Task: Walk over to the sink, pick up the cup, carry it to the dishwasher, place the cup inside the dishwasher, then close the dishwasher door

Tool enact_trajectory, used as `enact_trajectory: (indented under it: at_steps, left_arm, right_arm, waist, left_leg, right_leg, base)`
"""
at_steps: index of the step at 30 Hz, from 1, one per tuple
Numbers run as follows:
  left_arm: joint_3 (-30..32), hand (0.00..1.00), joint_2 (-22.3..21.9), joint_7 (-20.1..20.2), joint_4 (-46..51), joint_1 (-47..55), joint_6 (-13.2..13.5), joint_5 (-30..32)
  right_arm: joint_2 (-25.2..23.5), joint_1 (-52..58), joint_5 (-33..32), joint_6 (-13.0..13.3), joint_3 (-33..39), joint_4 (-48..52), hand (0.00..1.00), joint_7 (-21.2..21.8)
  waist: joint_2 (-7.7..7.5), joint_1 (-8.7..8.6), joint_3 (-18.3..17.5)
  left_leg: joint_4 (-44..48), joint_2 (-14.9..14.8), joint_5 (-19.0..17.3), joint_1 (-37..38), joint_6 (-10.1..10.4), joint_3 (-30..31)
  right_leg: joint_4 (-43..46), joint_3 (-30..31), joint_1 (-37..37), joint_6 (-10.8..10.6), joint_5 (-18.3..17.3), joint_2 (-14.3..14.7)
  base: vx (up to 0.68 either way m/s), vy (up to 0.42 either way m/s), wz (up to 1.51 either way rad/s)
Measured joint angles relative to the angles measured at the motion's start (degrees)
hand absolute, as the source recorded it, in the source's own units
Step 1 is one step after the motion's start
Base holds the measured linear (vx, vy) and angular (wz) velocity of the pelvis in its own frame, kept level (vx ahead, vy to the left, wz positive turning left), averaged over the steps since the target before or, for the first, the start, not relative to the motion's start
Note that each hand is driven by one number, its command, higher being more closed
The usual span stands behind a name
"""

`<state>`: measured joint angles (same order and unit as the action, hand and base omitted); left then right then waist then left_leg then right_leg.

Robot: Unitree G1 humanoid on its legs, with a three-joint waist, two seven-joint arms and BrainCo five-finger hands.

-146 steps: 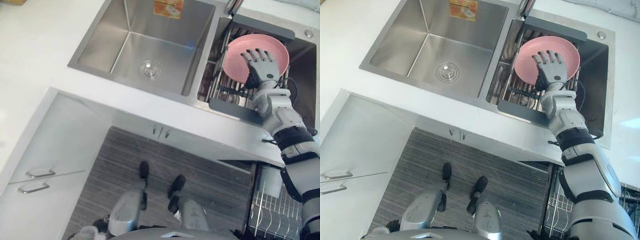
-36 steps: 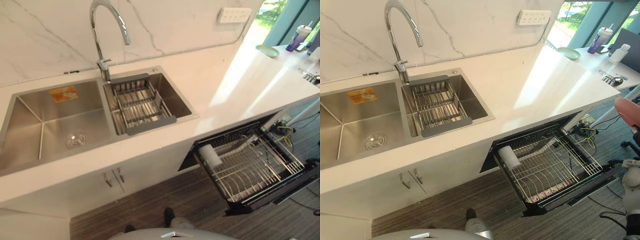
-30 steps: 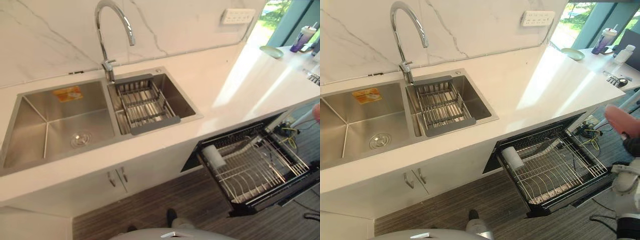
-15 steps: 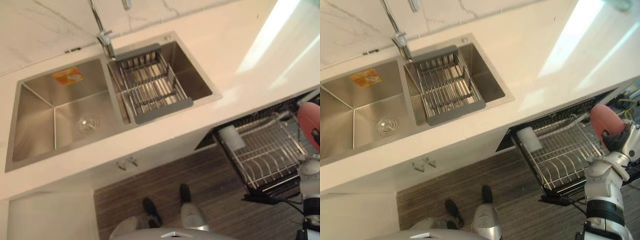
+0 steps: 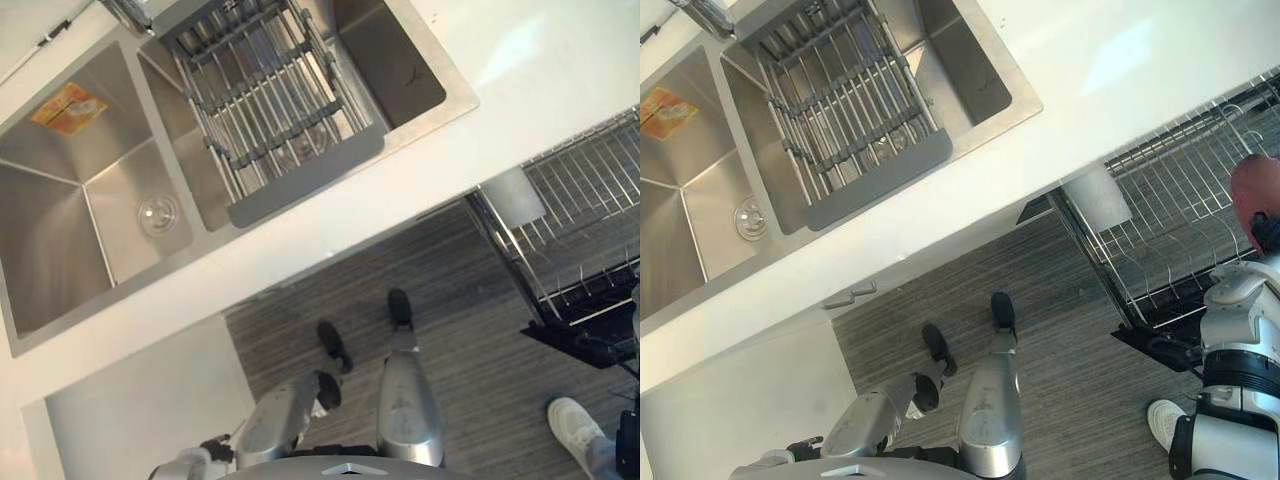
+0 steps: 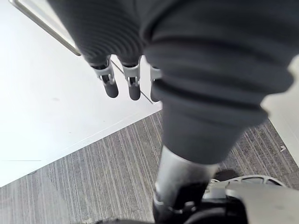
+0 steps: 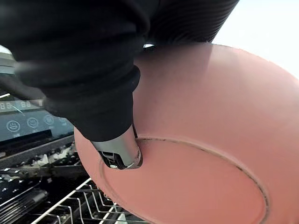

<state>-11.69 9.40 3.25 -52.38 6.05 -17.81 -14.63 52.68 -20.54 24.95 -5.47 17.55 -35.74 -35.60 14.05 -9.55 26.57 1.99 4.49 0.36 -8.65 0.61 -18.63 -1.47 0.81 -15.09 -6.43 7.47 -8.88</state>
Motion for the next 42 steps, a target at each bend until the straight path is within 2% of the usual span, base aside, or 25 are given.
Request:
enact_trajectory:
  at_steps: [4, 5, 9, 12, 13, 16, 19, 25, 31, 34, 37, 39, 40, 42]
  left_arm:
    - [-1.7, 0.00, -0.1, -0.8, -0.5, -0.8, 0.0, -1.3]
    - [-2.1, 0.00, -0.2, -1.1, -0.9, -1.3, 0.0, -1.6]
    - [-2.5, 0.00, -0.7, -1.7, -1.2, -2.5, 0.0, -3.1]
    - [-2.4, 0.00, -1.0, -1.8, -1.2, -2.6, 0.0, -3.3]
    - [-2.3, 0.00, -1.0, -1.8, -1.2, -2.6, 0.0, -3.3]
    - [-2.0, 0.00, -1.1, -1.8, -1.2, -2.6, 0.0, -3.2]
    - [-1.8, 0.00, -1.2, -1.8, -1.1, -2.6, 0.1, -3.2]
    - [0.4, 0.00, -1.7, -1.8, -0.4, -1.8, 0.2, -2.9]
    - [3.3, 0.00, -2.3, -1.9, 0.2, -0.4, 0.0, -0.7]
    - [5.4, 0.00, -2.3, -1.8, 0.1, 0.5, -0.5, 0.4]
    - [7.8, 0.00, -0.6, -1.3, 0.1, 2.2, -2.1, 1.5]
    - [8.3, 0.00, 0.1, -0.7, 0.0, 2.9, -2.7, 1.5]
    - [9.4, 0.00, 0.6, 0.0, 0.0, 3.9, -3.5, 1.4]
    - [9.4, 0.00, 1.4, 0.7, -0.1, 4.3, -4.5, 1.3]
  right_arm:
    - [-0.2, 0.2, -0.3, -0.2, -1.7, -1.5, 1.00, 0.1]
    - [-0.5, 0.2, -0.6, -0.6, -1.8, -1.7, 0.00, 0.1]
    - [-1.2, 0.6, -4.0, -2.1, -1.5, -6.1, 0.00, 0.1]
    - [-3.5, 0.7, -8.5, -2.1, -0.4, -8.2, 0.00, 0.0]
    - [-5.6, 0.7, -10.4, -1.3, 0.7, -8.1, 0.00, 0.0]
    - [-7.4, 1.1, -13.1, 0.5, 1.1, -8.1, 0.00, 0.1]
    - [-7.5, 1.1, -16.4, 2.2, 1.9, -7.8, 0.00, 0.0]
    - [-8.3, 3.4, -20.8, 3.5, 8.7, -1.9, 0.00, 0.1]
    - [-11.2, 7.2, -23.1, 4.1, 15.3, 4.5, 0.00, 0.0]
    - [-12.3, 8.6, -24.7, 4.0, 18.1, 5.7, 0.00, 0.0]
    - [-12.0, 11.5, -25.7, 3.5, 24.5, 5.6, 0.00, 0.0]
    - [-11.2, 12.9, -27.2, 2.7, 26.5, 5.4, 0.00, 0.1]
    - [-10.0, 14.2, -30.1, 1.8, 28.9, 4.3, 0.00, 1.0]
    - [-8.2, 15.7, -35.1, 0.6, 32.5, 0.0, 0.00, 4.2]
  waist:
    - [0.27, 0.55, -0.2]
    - [0.42, 0.76, -0.3]
    - [0.57, 1.62, -0.4]
    - [0.57, 1.82, -0.4]
    - [0.57, 1.83, -0.4]
    - [0.56, 1.83, -0.4]
    - [0.52, 1.81, -0.4]
    - [-0.03, 1.50, 0.0]
    - [-1.76, 0.95, 0.7]
    - [-4.17, 0.36, -0.2]
    - [-8.46, 0.08, -4.5]
    - [-9.50, 0.00, -6.5]
    - [-10.71, -0.30, -8.1]
    - [-11.70, -0.71, -9.1]
  left_leg:
    - [0.0, 0.0, 0.0, -1.4, 0.1, 0.4]
    - [0.0, 0.1, 0.0, -1.6, 0.1, 0.9]
    - [-0.8, 0.0, -1.0, -2.5, 1.6, 1.7]
    - [-1.2, 0.0, -1.0, -2.5, 1.6, 2.0]
    - [-1.2, 0.0, -0.9, -2.5, 1.5, 2.4]
    - [-1.2, 0.0, -0.8, -2.2, 1.4, 3.0]
    - [-1.1, -0.1, -0.7, -0.9, 1.3, 3.3]
    - [-1.0, -0.5, -1.3, 2.4, 1.2, 4.7]
    - [2.0, -2.0, -4.0, 5.6, 0.1, 6.0]
    - [3.2, -3.0, -4.9, 6.9, -0.3, 5.8]
    - [3.1, -4.2, -5.5, 8.7, 0.0, 4.2]
    - [3.0, -4.4, -5.7, 9.0, -0.2, 4.0]
    - [2.9, -4.6, -5.9, 9.3, -0.5, 3.6]
    - [2.8, -4.6, -6.1, 10.2, -0.8, 3.1]
  right_leg:
    - [-0.6, -0.5, -1.3, 0.4, 0.0, -0.2]
    - [-1.0, -1.6, -1.3, 0.5, 0.3, -0.4]
    - [-2.9, -3.1, -1.3, 0.6, 2.0, -0.5]
    - [-3.1, -3.4, -1.2, 0.5, 2.3, -0.5]
    - [-3.1, -3.5, -1.1, 0.5, 2.3, -0.4]
    - [-2.7, -3.7, -0.9, 0.6, 2.3, -0.4]
    - [-0.9, -4.1, -0.2, 0.9, 1.3, -0.4]
    - [1.3, -5.7, 3.1, 0.6, -1.2, -0.4]
    - [3.4, -7.6, 7.7, 0.5, -3.5, 0.4]
    - [3.8, -7.8, 9.3, 0.9, -3.6, 1.2]
    - [3.6, -7.8, 11.2, 1.3, -4.3, 2.1]
    - [3.6, -7.8, 11.3, 1.4, -4.5, 2.4]
    - [3.6, -7.7, 11.5, 1.3, -4.6, 2.5]
    - [3.3, -7.7, 12.6, 1.3, -4.6, 2.5]
  base:
    - [-0.05, -0.020, -0.01]
    - [-0.06, -0.005, 0.06]
    - [-0.04, 0.001, 0.10]
    - [-0.02, -0.001, 0.07]
    - [0.00, 0.000, 0.00]
    - [0.00, 0.000, 0.00]
    - [0.00, -0.008, 0.03]
    - [0.00, -0.009, 0.13]
    - [0.02, -0.024, 0.07]
    - [0.05, -0.033, -0.03]
    - [0.07, -0.044, -0.05]
    - [0.04, -0.031, -0.04]
    - [0.04, -0.020, -0.08]
    - [0.02, 0.006, -0.07]
